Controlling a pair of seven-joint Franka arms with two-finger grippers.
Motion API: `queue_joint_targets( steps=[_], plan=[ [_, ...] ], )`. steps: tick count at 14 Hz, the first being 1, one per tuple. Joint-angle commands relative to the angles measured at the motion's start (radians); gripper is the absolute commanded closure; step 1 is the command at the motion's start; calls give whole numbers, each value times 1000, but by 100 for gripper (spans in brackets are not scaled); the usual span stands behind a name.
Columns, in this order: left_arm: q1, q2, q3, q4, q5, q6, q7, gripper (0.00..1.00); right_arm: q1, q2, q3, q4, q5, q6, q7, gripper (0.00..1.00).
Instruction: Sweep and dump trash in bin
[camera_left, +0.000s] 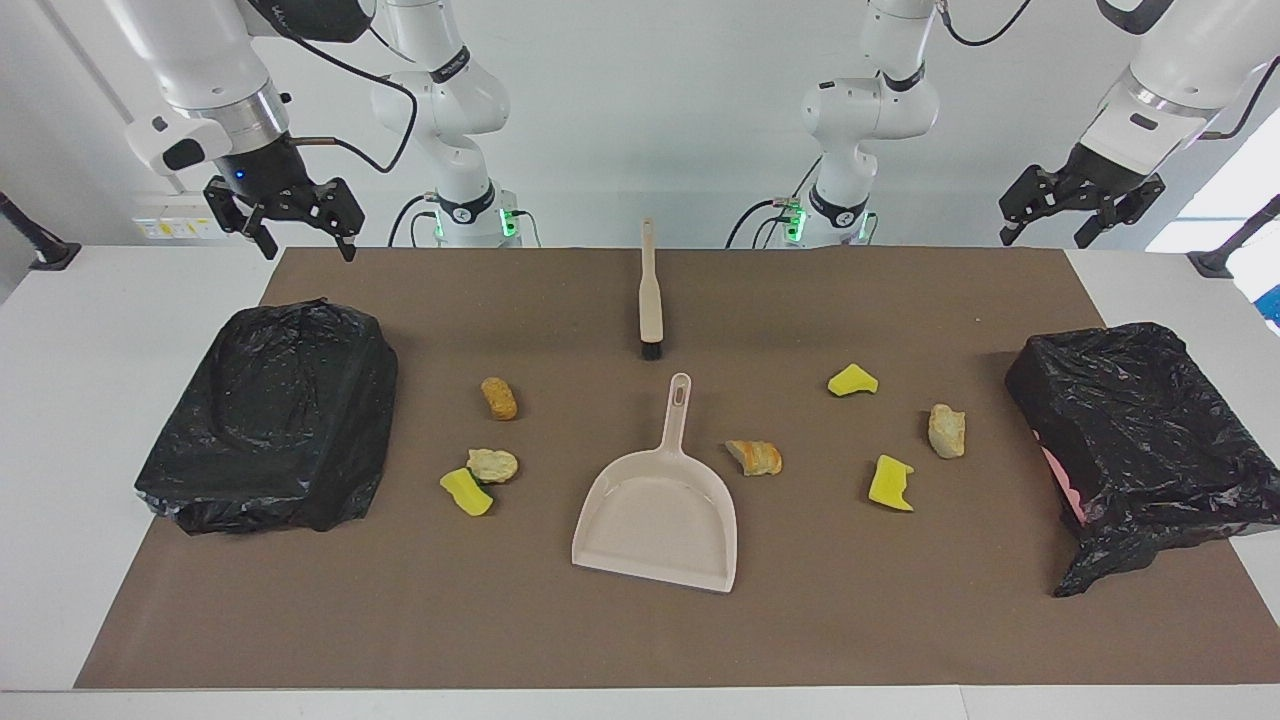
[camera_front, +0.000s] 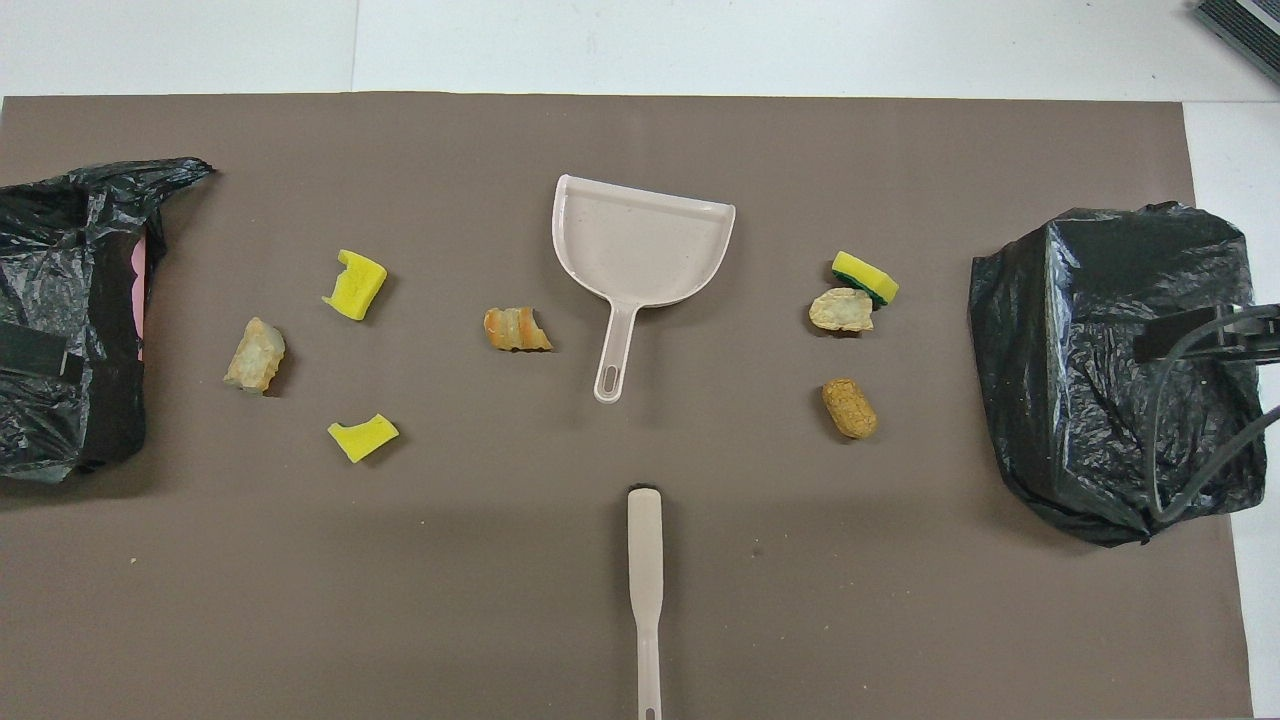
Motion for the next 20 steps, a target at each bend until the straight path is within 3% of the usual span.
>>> queue_joint_targets(
  steps=[1, 5, 8, 13, 20],
  plan=[
    [-6, -61, 2, -93, -12, 64, -2, 0, -11, -18, 4, -18, 2, -4, -30, 0],
    [-7, -62, 2, -93, -12, 61, 0, 0, -11, -20, 5, -36, 2, 8, -12, 0],
    [-6, -55, 2, -78, -5, 59, 1, 0, -4, -5, 4, -79, 0, 97, -14, 0],
    [-7, -56, -4, -80, -3, 47, -3, 0, 10, 126, 15, -58, -30, 324, -12, 0],
    [-56, -61, -13, -90, -11, 71, -8, 0, 107, 395, 15, 155, -38, 360, 129, 0]
  ],
)
